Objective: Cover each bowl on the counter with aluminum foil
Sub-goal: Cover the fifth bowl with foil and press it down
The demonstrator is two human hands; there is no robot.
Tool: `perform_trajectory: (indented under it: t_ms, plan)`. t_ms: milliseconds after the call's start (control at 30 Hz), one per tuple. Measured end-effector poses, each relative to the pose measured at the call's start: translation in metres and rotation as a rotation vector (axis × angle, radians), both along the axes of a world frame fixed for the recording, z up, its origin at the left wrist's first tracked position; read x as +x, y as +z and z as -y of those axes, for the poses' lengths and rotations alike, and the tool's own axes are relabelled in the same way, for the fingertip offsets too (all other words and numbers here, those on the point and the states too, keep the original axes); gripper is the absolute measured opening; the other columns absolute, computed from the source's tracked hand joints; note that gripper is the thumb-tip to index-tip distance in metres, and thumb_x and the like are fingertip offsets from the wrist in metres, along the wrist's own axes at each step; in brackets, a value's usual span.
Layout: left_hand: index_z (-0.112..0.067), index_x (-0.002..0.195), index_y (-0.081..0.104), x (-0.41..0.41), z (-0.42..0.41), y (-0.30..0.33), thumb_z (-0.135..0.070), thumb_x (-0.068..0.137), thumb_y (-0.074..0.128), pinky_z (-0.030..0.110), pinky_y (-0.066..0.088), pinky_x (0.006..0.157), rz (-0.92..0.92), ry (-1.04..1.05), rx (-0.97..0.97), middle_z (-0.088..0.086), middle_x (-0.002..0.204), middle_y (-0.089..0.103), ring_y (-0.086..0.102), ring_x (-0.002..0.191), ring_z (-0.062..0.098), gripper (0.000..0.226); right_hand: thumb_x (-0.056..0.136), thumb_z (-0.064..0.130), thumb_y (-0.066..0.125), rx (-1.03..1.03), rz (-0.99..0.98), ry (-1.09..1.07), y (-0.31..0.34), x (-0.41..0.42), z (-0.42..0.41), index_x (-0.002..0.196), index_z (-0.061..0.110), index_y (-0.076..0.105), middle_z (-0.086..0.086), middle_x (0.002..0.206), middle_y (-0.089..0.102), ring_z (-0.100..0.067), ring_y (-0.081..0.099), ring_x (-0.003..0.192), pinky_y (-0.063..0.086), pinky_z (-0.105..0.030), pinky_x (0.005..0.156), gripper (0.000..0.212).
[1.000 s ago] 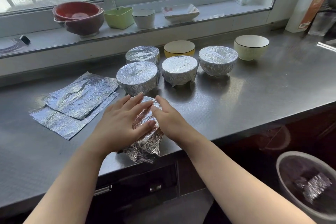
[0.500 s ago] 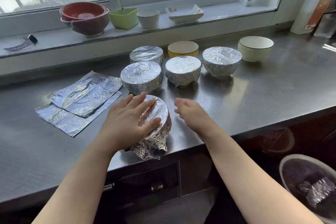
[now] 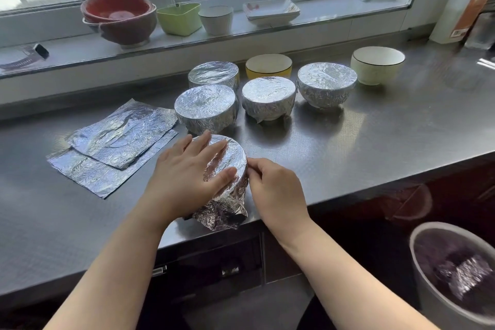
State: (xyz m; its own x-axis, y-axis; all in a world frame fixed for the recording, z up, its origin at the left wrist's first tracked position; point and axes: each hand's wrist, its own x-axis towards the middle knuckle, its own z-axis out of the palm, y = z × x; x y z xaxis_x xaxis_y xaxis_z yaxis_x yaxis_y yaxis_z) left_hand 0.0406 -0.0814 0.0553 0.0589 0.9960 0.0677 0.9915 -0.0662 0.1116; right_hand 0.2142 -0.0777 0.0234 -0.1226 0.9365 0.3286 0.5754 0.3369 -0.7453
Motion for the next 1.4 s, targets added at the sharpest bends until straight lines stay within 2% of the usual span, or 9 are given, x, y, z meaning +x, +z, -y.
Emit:
perform_trajectory:
  t_ms: [300, 500, 600, 700, 967, 1100, 1167, 1233, 1400]
  plan:
    - [-0.053, 0.148, 0.017, 0.002, 0.001, 0.001, -0.086, 0.072, 0.009, 0.043, 0.014, 0.117, 0.000, 0.010, 0.009, -0.018, 0.162, 0.011, 0.007, 0.149, 0.015, 0.084, 0.083, 0.019, 0.058, 0.306, 0.132, -0.179, -0.015, -0.012, 0.000, 0.083, 0.012, 0.069, -0.001, 0.063, 0.066, -0.021, 0.062, 0.053, 0.038, -0.026, 0.046, 0.013]
    - [-0.051, 0.149, 0.020, 0.003, 0.001, 0.000, -0.087, 0.071, 0.009, 0.045, 0.015, 0.117, 0.012, 0.018, 0.020, -0.015, 0.162, 0.013, 0.010, 0.149, 0.018, 0.086, 0.098, 0.011, 0.045, -0.017, -0.033, 0.006, -0.016, -0.009, 0.020, 0.138, 0.019, 0.055, -0.003, 0.115, 0.071, -0.024, 0.065, 0.102, 0.050, -0.035, 0.087, 0.041]
    - [-0.050, 0.149, 0.020, 0.003, 0.000, -0.001, -0.087, 0.071, 0.007, 0.046, 0.015, 0.117, -0.001, 0.034, 0.026, -0.014, 0.162, 0.014, 0.009, 0.149, 0.018, 0.087, 0.100, 0.012, 0.042, -0.181, -0.194, 0.107, -0.012, -0.002, 0.016, 0.141, 0.026, 0.052, 0.010, 0.129, 0.064, -0.004, 0.058, 0.116, 0.043, -0.023, 0.101, 0.044]
    - [-0.050, 0.149, 0.019, 0.004, 0.000, -0.002, -0.087, 0.071, 0.007, 0.046, 0.015, 0.118, -0.010, 0.056, 0.028, -0.014, 0.162, 0.013, 0.008, 0.150, 0.018, 0.087, 0.102, 0.011, 0.041, -0.299, -0.336, 0.196, -0.011, 0.001, 0.014, 0.142, 0.025, 0.050, 0.024, 0.133, 0.052, 0.019, 0.045, 0.117, 0.032, -0.004, 0.102, 0.043]
    - [-0.051, 0.149, 0.016, 0.002, 0.000, -0.001, -0.088, 0.070, 0.005, 0.046, 0.015, 0.118, -0.027, 0.062, 0.015, -0.014, 0.163, 0.011, 0.007, 0.150, 0.018, 0.088, 0.099, 0.012, 0.037, -0.371, -0.030, 0.367, -0.007, 0.017, 0.005, 0.126, 0.022, 0.060, -0.002, 0.111, 0.070, -0.017, 0.061, 0.106, 0.046, -0.034, 0.095, 0.036]
    - [-0.052, 0.149, 0.016, 0.004, -0.001, -0.001, -0.088, 0.068, 0.003, 0.046, 0.015, 0.118, -0.032, 0.060, 0.005, -0.015, 0.163, 0.010, 0.006, 0.150, 0.017, 0.089, 0.103, 0.016, 0.039, -0.276, -0.070, 0.176, 0.008, 0.029, -0.012, 0.117, 0.010, 0.059, 0.005, 0.113, 0.065, -0.018, 0.054, 0.115, 0.036, -0.025, 0.098, 0.025]
    - [-0.052, 0.149, 0.016, 0.003, -0.001, -0.001, -0.089, 0.068, 0.003, 0.047, 0.016, 0.118, -0.029, 0.060, 0.010, -0.015, 0.162, 0.011, 0.006, 0.150, 0.017, 0.089, 0.105, 0.022, 0.038, -0.281, -0.260, 0.216, 0.020, 0.022, -0.016, 0.147, 0.012, 0.039, 0.006, 0.146, 0.046, -0.008, 0.036, 0.138, 0.022, -0.014, 0.107, 0.043]
    - [-0.053, 0.149, 0.016, 0.003, -0.001, -0.002, -0.089, 0.069, 0.004, 0.047, 0.017, 0.118, -0.025, 0.061, 0.014, -0.015, 0.162, 0.012, 0.007, 0.150, 0.018, 0.088, 0.106, 0.029, 0.036, -0.340, -0.337, 0.320, 0.022, 0.005, -0.015, 0.154, 0.012, 0.020, 0.003, 0.154, 0.032, -0.006, 0.023, 0.144, 0.015, -0.014, 0.111, 0.054]
    - [-0.051, 0.148, 0.021, 0.005, 0.000, -0.001, -0.079, 0.071, 0.004, 0.045, 0.018, 0.118, -0.036, 0.070, 0.038, -0.012, 0.162, 0.015, 0.010, 0.150, 0.018, 0.084, 0.098, 0.051, 0.037, -0.415, -0.347, 0.332, -0.001, -0.028, -0.014, 0.156, 0.020, 0.001, -0.007, 0.162, 0.018, -0.003, 0.037, 0.124, 0.024, -0.031, 0.109, 0.075]
